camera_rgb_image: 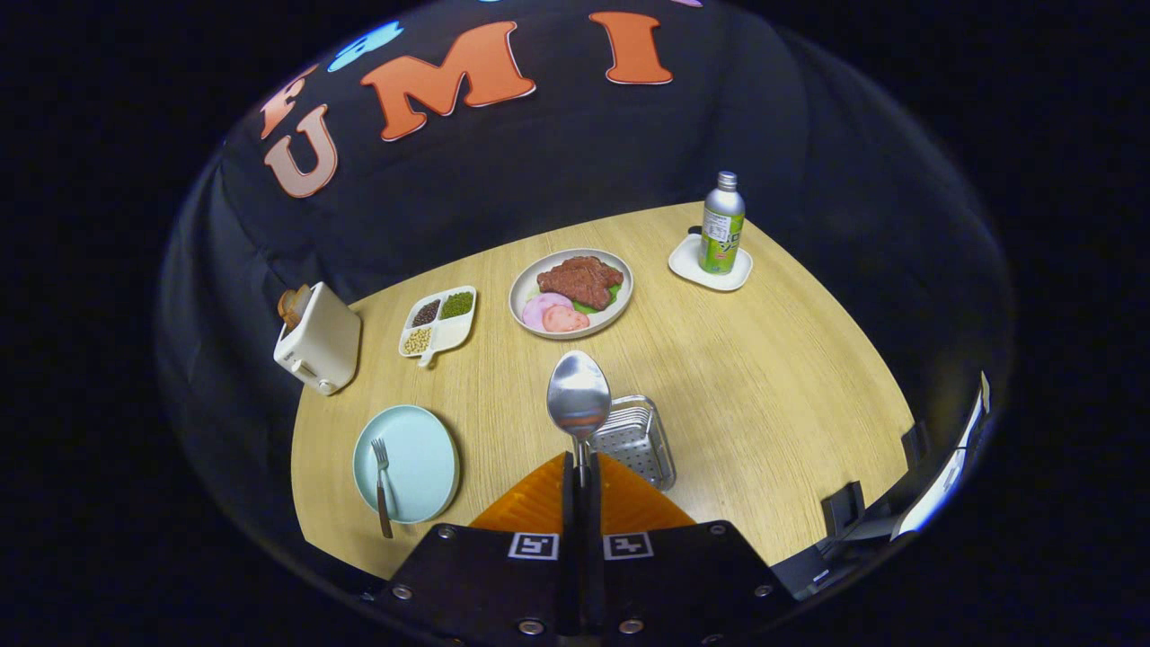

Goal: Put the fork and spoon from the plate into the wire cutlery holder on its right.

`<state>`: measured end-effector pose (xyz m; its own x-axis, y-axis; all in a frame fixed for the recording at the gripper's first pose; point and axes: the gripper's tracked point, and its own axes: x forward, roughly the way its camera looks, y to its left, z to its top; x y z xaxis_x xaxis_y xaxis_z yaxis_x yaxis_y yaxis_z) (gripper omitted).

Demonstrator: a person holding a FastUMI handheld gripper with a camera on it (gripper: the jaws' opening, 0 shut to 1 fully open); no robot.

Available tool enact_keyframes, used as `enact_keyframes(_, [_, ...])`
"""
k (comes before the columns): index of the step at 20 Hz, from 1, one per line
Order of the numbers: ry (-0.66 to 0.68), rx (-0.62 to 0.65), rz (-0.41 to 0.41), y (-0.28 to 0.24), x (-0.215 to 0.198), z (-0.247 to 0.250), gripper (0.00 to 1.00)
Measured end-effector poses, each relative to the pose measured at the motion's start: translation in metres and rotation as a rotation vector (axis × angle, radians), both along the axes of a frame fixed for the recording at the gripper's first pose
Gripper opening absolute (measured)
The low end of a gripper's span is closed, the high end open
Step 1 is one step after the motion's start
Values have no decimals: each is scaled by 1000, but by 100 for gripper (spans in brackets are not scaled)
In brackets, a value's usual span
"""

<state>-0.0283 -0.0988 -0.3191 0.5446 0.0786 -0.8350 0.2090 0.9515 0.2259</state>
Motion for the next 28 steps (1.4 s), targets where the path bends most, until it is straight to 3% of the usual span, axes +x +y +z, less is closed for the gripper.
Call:
enact_keyframes(6, [79,-20,43,-11,-14,-27,4])
enact_keyframes(9, [106,-72,134,-10,-18,-35,4])
enact_keyframes(13, [124,-114,164,-6,-12,-41,6])
enact_keyframes(17, [58,-152,138,-9,9,-28,10])
enact_keyframes(22, [-208,-161,117,15,52,29,14])
enact_keyframes(24, [-345,-168,119,31,68,55,26])
enact_keyframes(26, [-476,-174,117,47,83,79,47])
enact_keyframes(27, [-533,-172,121,56,88,91,64])
enact_keyframes(28, [-582,-172,126,66,92,100,69])
